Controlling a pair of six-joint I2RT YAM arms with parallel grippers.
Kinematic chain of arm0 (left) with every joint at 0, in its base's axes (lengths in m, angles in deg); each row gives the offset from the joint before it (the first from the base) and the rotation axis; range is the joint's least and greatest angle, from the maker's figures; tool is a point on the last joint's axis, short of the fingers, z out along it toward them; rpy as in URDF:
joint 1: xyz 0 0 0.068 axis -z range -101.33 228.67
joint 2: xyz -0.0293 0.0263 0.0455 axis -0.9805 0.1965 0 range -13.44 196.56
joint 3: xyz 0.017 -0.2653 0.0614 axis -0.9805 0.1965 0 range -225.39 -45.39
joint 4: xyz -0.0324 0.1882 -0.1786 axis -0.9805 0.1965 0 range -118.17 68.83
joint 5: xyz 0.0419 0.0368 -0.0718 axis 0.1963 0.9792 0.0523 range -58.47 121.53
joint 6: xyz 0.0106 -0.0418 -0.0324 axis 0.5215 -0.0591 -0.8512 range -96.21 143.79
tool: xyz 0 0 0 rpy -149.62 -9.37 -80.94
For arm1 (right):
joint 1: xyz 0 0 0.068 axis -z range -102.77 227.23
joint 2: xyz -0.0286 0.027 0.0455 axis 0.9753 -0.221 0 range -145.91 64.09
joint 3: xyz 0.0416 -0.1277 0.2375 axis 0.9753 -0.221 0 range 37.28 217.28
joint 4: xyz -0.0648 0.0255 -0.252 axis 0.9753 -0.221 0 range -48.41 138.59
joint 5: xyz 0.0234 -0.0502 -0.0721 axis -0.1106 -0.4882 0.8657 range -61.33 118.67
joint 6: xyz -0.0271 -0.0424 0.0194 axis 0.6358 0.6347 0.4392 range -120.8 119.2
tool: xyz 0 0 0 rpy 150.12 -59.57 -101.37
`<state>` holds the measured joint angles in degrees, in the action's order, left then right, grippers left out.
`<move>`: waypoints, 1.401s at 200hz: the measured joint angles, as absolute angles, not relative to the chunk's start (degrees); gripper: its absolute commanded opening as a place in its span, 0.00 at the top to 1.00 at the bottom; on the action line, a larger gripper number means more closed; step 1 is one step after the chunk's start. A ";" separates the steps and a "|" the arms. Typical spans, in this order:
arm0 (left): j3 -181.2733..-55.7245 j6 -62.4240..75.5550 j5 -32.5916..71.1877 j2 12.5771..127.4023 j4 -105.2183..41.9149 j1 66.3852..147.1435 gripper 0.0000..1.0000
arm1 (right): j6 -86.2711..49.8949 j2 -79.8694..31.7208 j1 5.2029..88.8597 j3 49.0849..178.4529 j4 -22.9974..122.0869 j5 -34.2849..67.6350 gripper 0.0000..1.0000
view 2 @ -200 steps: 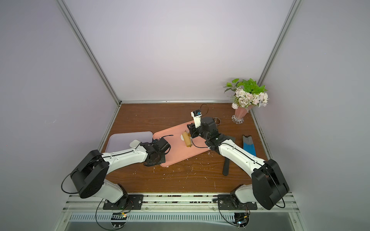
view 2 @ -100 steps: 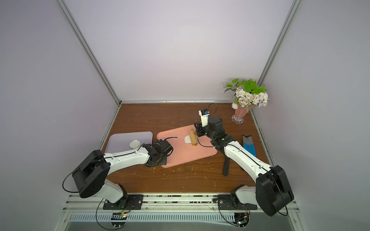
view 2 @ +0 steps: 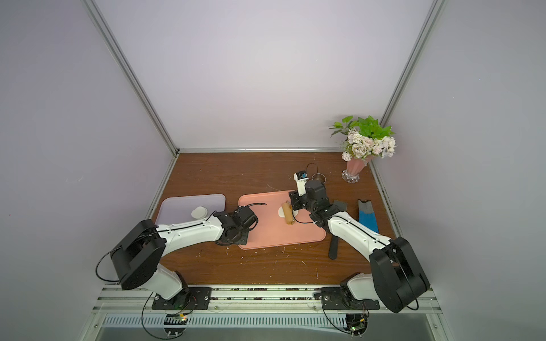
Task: Roll out the dumpling wrappers from the dough
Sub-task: Flatten out the dough on the work surface.
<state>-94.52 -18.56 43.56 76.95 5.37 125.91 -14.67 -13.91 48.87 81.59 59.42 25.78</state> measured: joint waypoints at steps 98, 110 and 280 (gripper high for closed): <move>-95.17 -17.86 44.02 77.50 6.11 125.93 1.00 | -18.96 -16.51 48.94 77.00 71.25 23.48 1.00; -95.20 -17.86 44.24 77.50 6.11 125.95 1.00 | -19.31 -16.84 48.79 76.94 71.90 23.33 1.00; -95.28 -17.78 44.65 77.58 6.24 125.95 1.00 | -20.92 -20.68 46.14 81.46 69.78 20.95 1.00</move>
